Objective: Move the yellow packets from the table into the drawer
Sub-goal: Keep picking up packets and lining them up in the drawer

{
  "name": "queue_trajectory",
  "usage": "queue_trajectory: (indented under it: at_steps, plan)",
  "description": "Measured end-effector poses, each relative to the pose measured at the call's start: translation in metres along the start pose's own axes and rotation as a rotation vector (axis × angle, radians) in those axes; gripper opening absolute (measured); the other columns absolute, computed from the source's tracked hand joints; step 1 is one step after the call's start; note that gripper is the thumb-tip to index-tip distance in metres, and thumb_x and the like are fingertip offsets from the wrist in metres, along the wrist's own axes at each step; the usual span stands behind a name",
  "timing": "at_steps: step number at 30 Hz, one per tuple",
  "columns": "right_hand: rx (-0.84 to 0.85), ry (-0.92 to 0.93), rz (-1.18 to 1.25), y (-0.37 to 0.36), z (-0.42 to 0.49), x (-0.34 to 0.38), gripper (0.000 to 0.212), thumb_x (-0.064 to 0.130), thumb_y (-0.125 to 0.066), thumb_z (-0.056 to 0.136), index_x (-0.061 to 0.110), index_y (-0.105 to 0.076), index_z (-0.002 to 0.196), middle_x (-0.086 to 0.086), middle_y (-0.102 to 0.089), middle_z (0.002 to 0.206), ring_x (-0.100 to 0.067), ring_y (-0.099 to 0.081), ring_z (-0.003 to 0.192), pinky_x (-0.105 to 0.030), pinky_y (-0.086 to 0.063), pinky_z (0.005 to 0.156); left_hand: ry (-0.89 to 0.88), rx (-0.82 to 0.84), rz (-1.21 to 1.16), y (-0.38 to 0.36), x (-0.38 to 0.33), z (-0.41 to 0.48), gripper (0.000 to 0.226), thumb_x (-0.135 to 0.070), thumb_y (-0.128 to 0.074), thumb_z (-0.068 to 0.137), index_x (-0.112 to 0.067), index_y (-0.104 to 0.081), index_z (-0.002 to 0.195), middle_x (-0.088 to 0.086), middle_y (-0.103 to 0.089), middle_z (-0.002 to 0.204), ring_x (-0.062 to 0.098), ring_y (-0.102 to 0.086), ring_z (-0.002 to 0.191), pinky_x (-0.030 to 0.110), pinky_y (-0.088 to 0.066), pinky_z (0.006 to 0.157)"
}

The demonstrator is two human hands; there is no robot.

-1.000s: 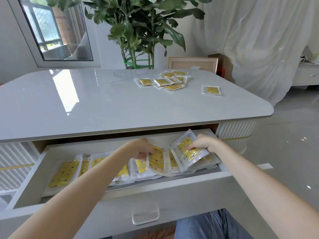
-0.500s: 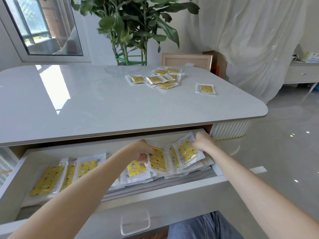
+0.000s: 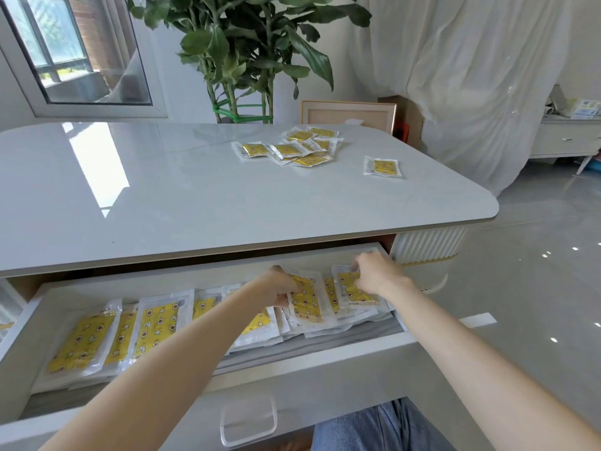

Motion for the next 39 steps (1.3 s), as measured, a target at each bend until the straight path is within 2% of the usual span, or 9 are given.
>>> queue_trajectory:
  at_steps: [4,8,10,14,18,24,27,35,39]
  plan:
    - [0.226,0.141,0.061,-0.020,0.000,0.009,0.073,0.028,-0.074,0.080,0.034,-0.039,0.144,-0.004,-0.041,0.147,-0.024,-0.047,0.128,-0.036,-0.046,0.098,-0.073,-0.085,0.163,-0.002,-0.005,-0.002,0.039,-0.011,-0.067,0.085,-0.006,-0.040,0.112,0.008,-0.050,0.092,0.018,-0.056,0.074,0.030,-0.053,0.078]
    - [0.284,0.200,-0.057,-0.026,-0.002,0.011,0.078,0.036,-0.075,0.078,0.038,-0.035,0.145,-0.007,-0.037,0.146,-0.026,-0.037,0.132,-0.037,-0.040,0.101,-0.212,-0.187,0.381,0.002,-0.016,-0.012,0.068,-0.015,-0.073,0.078,-0.002,-0.035,0.132,0.004,-0.048,0.097,0.018,-0.052,0.082,0.021,-0.044,0.054]
    - [0.283,0.190,-0.039,-0.027,-0.002,0.009,0.076,0.028,-0.075,0.077,0.036,-0.039,0.144,-0.005,-0.039,0.145,-0.025,-0.042,0.129,-0.034,-0.043,0.097,-0.259,-0.202,0.471,0.002,-0.019,-0.018,0.076,-0.018,-0.076,0.075,-0.001,-0.032,0.135,0.006,-0.049,0.106,0.020,-0.052,0.095,0.022,-0.044,0.061]
    - [0.259,0.161,-0.001,-0.025,-0.003,0.009,0.077,0.013,-0.075,0.076,0.031,-0.041,0.142,-0.003,-0.043,0.144,-0.023,-0.048,0.125,-0.029,-0.047,0.088,-0.346,-0.232,0.684,-0.001,-0.022,-0.028,0.094,-0.026,-0.081,0.070,-0.002,-0.025,0.142,0.015,-0.038,0.135,0.029,-0.049,0.119,0.032,-0.048,0.092]
    - [0.186,0.178,0.028,-0.018,-0.003,0.013,0.075,0.008,-0.068,0.078,0.035,-0.040,0.143,-0.003,-0.041,0.145,-0.023,-0.046,0.126,-0.031,-0.051,0.084,-0.457,-0.137,0.860,-0.007,-0.026,-0.035,0.094,-0.033,-0.082,0.067,-0.018,-0.031,0.145,0.009,-0.032,0.143,0.028,-0.030,0.131,0.042,-0.043,0.101]
    - [0.313,0.174,-0.010,-0.026,-0.008,0.012,0.076,0.034,-0.071,0.079,0.032,-0.036,0.146,0.001,-0.035,0.151,-0.023,-0.032,0.138,-0.039,-0.041,0.104,-0.458,0.125,1.225,-0.020,-0.006,-0.023,0.104,-0.043,-0.080,0.068,-0.037,-0.015,0.149,-0.003,-0.005,0.160,0.030,0.003,0.147,0.058,-0.020,0.114]
    - [0.375,0.165,-0.015,-0.028,-0.010,0.010,0.087,0.037,-0.076,0.074,0.029,-0.032,0.149,0.003,-0.036,0.152,-0.022,-0.032,0.138,-0.039,-0.039,0.107,-0.494,0.116,1.255,-0.021,-0.005,-0.019,0.100,-0.041,-0.078,0.072,-0.035,-0.016,0.150,0.000,-0.012,0.160,0.028,-0.004,0.147,0.054,-0.023,0.115]
    - [0.372,0.139,-0.064,-0.026,-0.010,0.004,0.085,0.011,-0.074,0.078,0.026,-0.031,0.149,0.001,-0.037,0.151,-0.021,-0.040,0.135,-0.034,-0.043,0.104,-0.493,0.089,1.230,-0.028,-0.014,-0.016,0.096,-0.057,-0.072,0.071,-0.035,-0.021,0.149,0.007,-0.035,0.145,0.029,-0.029,0.135,0.049,-0.039,0.105]
    - [0.359,0.134,-0.064,-0.025,-0.009,0.004,0.087,0.003,-0.075,0.076,0.026,-0.033,0.149,-0.001,-0.039,0.150,-0.023,-0.045,0.131,-0.033,-0.045,0.101,-0.495,0.048,1.242,-0.033,-0.016,-0.020,0.097,-0.058,-0.071,0.070,-0.035,-0.020,0.149,0.008,-0.035,0.144,0.028,-0.031,0.134,0.048,-0.044,0.099]
Point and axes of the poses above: each hand's wrist, its own z-axis towards the middle knuckle, its own y-axis out of the back of the hand, x = y × z, the point moved 7 cm from there along z, towards the middle knuckle
